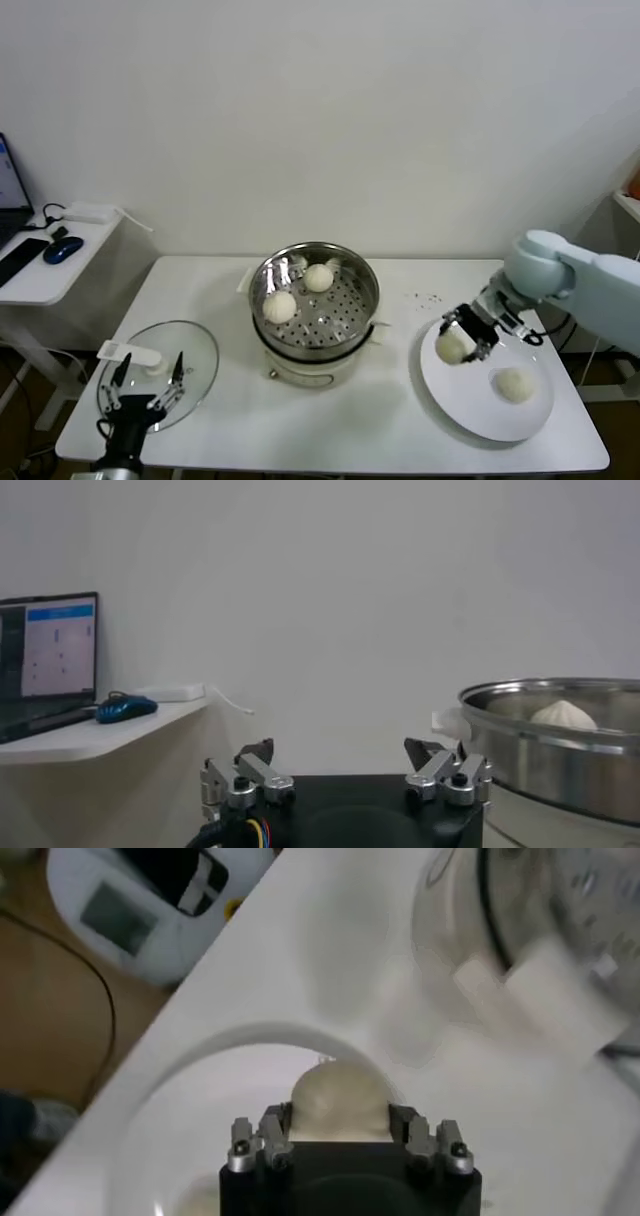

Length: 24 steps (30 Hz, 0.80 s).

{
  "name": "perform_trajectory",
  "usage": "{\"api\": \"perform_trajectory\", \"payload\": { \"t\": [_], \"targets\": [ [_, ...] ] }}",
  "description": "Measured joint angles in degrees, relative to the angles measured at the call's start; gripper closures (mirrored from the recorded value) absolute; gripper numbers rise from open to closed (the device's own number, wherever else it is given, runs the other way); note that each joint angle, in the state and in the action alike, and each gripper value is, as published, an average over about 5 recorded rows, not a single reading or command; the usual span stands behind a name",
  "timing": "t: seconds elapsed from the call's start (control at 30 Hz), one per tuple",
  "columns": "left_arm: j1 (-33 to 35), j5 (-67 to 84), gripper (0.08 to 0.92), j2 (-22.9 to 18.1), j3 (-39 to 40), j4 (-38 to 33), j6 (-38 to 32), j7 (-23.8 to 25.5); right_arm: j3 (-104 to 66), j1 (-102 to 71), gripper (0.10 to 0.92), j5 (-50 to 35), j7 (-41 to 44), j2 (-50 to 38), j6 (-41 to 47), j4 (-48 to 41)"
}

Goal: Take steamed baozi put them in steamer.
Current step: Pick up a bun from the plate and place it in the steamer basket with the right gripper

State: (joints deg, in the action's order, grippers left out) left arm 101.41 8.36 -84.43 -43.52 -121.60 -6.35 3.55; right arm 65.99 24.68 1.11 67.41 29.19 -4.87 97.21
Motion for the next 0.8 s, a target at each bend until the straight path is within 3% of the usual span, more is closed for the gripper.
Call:
{"api": "perform_trajectory", "payload": {
  "t": [0.4,0.8],
  "targets": [
    [0.1,-0.2,0.177,-0.3,-0.1,-0.4,0.3,-0.1,1.2,11.8,0.389,9.7,-1.0,11.5,-11.8,3.3],
    [-0.9,-0.1,0.177,0.2,-0.4,-0.7,1.0,-0.1,0.9,10.2,0.389,20.2,-1.9,26.4,-19.4,-0.7]
  ]
}}
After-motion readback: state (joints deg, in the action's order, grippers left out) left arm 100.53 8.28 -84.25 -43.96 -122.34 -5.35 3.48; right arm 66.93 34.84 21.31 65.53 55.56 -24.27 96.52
